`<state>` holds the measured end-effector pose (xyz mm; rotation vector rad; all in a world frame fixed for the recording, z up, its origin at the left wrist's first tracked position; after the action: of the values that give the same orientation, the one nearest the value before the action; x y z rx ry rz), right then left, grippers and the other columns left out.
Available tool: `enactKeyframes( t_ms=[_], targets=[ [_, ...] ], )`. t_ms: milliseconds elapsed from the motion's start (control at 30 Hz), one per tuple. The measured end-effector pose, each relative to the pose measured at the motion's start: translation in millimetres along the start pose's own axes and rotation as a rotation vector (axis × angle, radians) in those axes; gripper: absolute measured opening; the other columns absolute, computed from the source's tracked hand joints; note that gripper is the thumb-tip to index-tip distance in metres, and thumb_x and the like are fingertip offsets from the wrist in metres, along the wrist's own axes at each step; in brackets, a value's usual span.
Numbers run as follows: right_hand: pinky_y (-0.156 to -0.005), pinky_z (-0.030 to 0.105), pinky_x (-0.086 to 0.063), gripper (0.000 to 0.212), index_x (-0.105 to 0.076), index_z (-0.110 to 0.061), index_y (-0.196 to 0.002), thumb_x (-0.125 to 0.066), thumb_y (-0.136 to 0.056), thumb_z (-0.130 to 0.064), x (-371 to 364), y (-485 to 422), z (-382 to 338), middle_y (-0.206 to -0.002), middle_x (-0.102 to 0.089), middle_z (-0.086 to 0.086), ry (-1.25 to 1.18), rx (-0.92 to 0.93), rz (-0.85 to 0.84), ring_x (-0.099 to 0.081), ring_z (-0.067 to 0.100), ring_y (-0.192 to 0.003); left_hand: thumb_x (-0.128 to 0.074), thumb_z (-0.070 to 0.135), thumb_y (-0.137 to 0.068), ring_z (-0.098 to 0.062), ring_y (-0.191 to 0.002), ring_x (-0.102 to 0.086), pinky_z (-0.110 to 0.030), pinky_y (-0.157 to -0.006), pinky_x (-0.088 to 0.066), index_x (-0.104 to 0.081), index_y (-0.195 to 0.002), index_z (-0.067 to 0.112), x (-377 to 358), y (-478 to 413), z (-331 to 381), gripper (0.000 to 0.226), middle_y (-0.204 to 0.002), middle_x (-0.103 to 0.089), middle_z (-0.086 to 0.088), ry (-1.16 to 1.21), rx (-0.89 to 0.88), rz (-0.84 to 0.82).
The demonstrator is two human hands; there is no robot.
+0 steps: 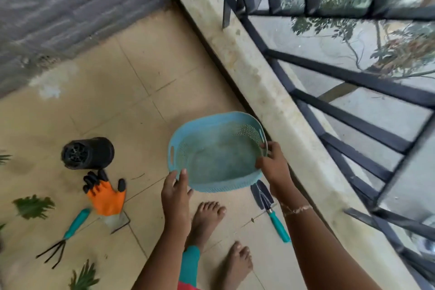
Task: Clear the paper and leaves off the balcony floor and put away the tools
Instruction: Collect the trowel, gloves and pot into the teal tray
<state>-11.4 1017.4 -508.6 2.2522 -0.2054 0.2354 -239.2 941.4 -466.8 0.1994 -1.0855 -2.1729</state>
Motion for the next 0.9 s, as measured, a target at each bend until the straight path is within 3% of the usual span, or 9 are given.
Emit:
enactKeyframes(
  t_ms=[133, 267, 400, 467, 567, 667, 767, 833, 900],
  targets=[
    [-0.073, 0.043, -0.053, 0.032, -0.048, -0.014, -0.092, -0.052, -0.061, -0.005, 38.0, 88.9, -36.8, -0.099, -0.057, 0.014, -0.069, -0.017, 0.005, -0.057, 0.026, -0.088, -0.047, 0.008, -0.096, -0.021, -0.108, -0.051, -0.042, -0.090, -0.046, -0.045, -0.130, 0.007, 32.1, 48.9, 38.5, 0.034, -0.118, -0.051, -0.010, -0.105, -0.032, -0.025],
    [-0.065, 0.032, -0.046, 0.036, -0.051, -0.017, -0.090, -0.047, -0.075, 0.015, 78.2, 187.2, -71.9, -0.092, -0.058, 0.006, -0.243, -0.043, 0.032, -0.055, 0.019, -0.080, -0.047, 0.002, -0.095, -0.029, -0.096, -0.054, -0.037, -0.074, -0.049, -0.041, -0.133, 0.002, 45.5, 90.5, 103.3, 0.038, -0.095, -0.055, -0.011, -0.230, -0.045, -0.167],
    [-0.069, 0.035, -0.046, 0.043, -0.054, -0.014, -0.092, -0.053, -0.052, -0.001, 120.0, 280.3, -90.9, -0.087, -0.060, 0.005, -0.336, 0.014, 0.113, -0.055, 0.020, -0.082, -0.047, -0.011, -0.090, -0.027, -0.073, -0.058, -0.029, -0.060, -0.048, -0.059, -0.099, -0.003, 47.6, 147.3, 143.3, 0.017, -0.076, -0.061, -0.014, -0.424, -0.070, -0.413],
    [-0.070, 0.035, -0.047, 0.047, -0.055, -0.013, -0.095, -0.052, -0.049, -0.004, 138.9, 321.7, -87.2, -0.088, -0.062, 0.004, -0.391, 0.029, 0.149, -0.056, 0.020, -0.081, -0.048, -0.018, -0.084, -0.025, -0.065, -0.058, -0.027, -0.056, -0.048, -0.059, -0.081, 0.003, 47.5, 182.9, 159.3, 0.024, -0.065, -0.063, -0.008, -0.437, -0.095, -0.503],
    [-0.067, 0.031, -0.047, 0.047, -0.055, -0.010, -0.099, -0.055, -0.052, -0.004, 164.9, 379.7, -72.4, -0.090, -0.063, 0.006, -0.448, 0.066, 0.202, -0.056, 0.018, -0.078, -0.064, -0.002, -0.060, -0.021, -0.059, -0.059, -0.027, -0.055, -0.048, -0.058, -0.078, 0.007, 46.6, 238.2, 169.0, 0.021, -0.055, -0.066, 0.003, -0.466, -0.131, -0.641],
    [-0.068, 0.028, -0.049, 0.042, -0.057, -0.008, -0.102, -0.063, -0.062, 0.003, 190.5, 433.8, -38.5, -0.093, -0.064, 0.009, -0.473, 0.109, 0.304, -0.058, 0.019, -0.081, -0.061, 0.008, -0.045, -0.025, -0.072, -0.054, -0.029, -0.057, -0.046, -0.055, -0.075, 0.008, 53.3, 285.5, 164.0, 0.031, -0.053, -0.064, 0.003, -0.557, -0.172, -0.735],
    [-0.069, 0.021, -0.052, 0.039, -0.059, -0.006, -0.104, -0.058, -0.074, 0.018, 216.0, 488.2, 10.4, -0.095, -0.066, 0.009, -0.493, 0.153, 0.425, -0.061, 0.019, -0.085, -0.065, 0.029, -0.027, -0.023, -0.071, -0.055, -0.027, -0.058, -0.048, -0.057, -0.079, 0.011, 60.4, 334.3, 146.5, 0.056, -0.070, -0.063, -0.007, -0.688, -0.264, -0.839],
    [-0.075, 0.027, -0.052, 0.038, -0.061, -0.005, -0.105, -0.061, -0.073, 0.015, 226.2, 529.7, 52.0, -0.099, -0.069, 0.009, -0.526, 0.150, 0.503, -0.063, 0.022, -0.092, -0.064, 0.030, -0.029, -0.023, -0.075, -0.057, -0.022, -0.055, -0.051, -0.059, -0.083, 0.011, 64.7, 367.4, 126.0, 0.057, -0.080, -0.064, -0.011, -0.765, -0.316, -0.927],
    [-0.071, 0.024, -0.053, 0.036, -0.061, -0.004, -0.104, -0.064, -0.072, 0.011, 230.4, 580.8, 94.0, -0.100, -0.069, 0.010, -0.611, 0.135, 0.595, -0.064, 0.022, -0.090, -0.067, 0.014, -0.045, -0.026, -0.083, -0.060, -0.020, -0.054, -0.053, -0.062, -0.090, 0.005, 71.3, 409.6, 101.8, 0.047, -0.092, -0.066, -0.019, -0.869, -0.345, -1.030]
  ],
)
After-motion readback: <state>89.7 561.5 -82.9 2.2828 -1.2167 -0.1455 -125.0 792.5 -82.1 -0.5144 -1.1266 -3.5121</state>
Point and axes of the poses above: each hand's wrist, its own y-axis away from the middle knuckle, its own x-axis out of the back of the hand, z = x × y, the point moved 7 cm from there along -y, towards the middle knuckle
